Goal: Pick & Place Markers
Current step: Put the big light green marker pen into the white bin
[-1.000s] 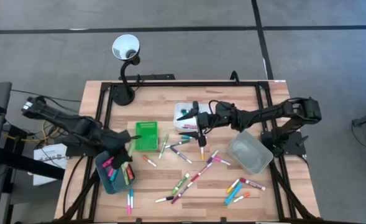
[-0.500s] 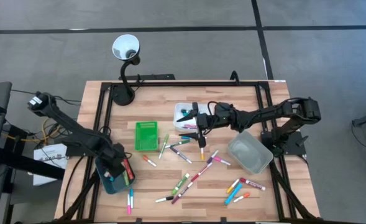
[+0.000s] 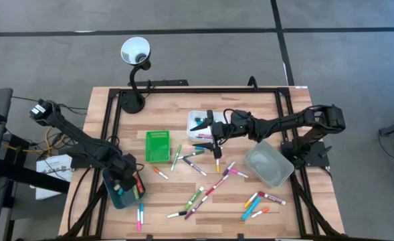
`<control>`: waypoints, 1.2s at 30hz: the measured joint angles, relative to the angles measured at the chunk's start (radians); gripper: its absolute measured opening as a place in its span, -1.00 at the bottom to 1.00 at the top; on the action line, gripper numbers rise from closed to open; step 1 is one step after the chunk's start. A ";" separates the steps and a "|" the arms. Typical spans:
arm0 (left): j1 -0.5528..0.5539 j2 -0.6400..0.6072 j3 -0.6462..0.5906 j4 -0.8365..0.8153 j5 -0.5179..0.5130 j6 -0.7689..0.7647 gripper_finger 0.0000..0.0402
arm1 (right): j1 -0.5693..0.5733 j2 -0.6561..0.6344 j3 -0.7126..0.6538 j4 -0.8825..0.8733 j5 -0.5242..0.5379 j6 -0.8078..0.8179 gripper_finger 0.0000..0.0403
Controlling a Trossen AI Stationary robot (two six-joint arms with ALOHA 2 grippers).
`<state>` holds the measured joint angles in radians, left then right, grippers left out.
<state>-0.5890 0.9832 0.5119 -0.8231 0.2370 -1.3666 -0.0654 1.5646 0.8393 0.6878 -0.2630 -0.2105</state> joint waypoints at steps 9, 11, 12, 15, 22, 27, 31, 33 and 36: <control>0.044 -0.109 0.131 0.007 -0.218 0.019 -0.08 | 0.005 -0.048 0.047 -0.190 0.000 0.102 0.34; 0.049 -0.120 0.137 0.053 -0.325 0.110 -0.09 | 0.012 -0.065 0.051 -0.308 -0.001 0.032 0.34; 0.050 -0.120 0.137 0.098 -0.378 0.178 -0.10 | 0.019 -0.071 0.051 -0.356 -0.001 0.003 0.34; 0.063 -0.108 0.138 0.256 -0.521 0.417 -0.11 | 0.054 -0.072 0.051 -0.465 -0.012 -0.050 0.34; 0.123 -0.047 0.139 0.619 -0.721 0.991 -0.12 | 0.188 0.082 0.052 -0.503 -0.026 -0.060 0.34; 0.184 -0.005 0.139 0.693 -0.834 1.105 -0.12 | 0.269 0.230 0.071 -0.419 -0.026 -0.084 0.34; 0.228 0.016 0.131 0.696 -0.852 1.103 -0.12 | 0.313 0.314 0.134 -0.417 -0.025 -0.086 0.34; 0.249 0.018 0.130 0.690 -0.850 1.106 -0.12 | 0.330 0.360 0.165 -0.416 -0.024 -0.088 0.34; 0.276 0.016 0.130 0.696 -0.851 1.107 -0.12 | 0.349 0.412 0.195 -0.423 -0.024 -0.088 0.34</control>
<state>-0.3129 0.9988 0.6418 -0.1268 -0.6138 -0.2593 0.2838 1.9765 1.0340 0.2651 -0.2871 -0.2985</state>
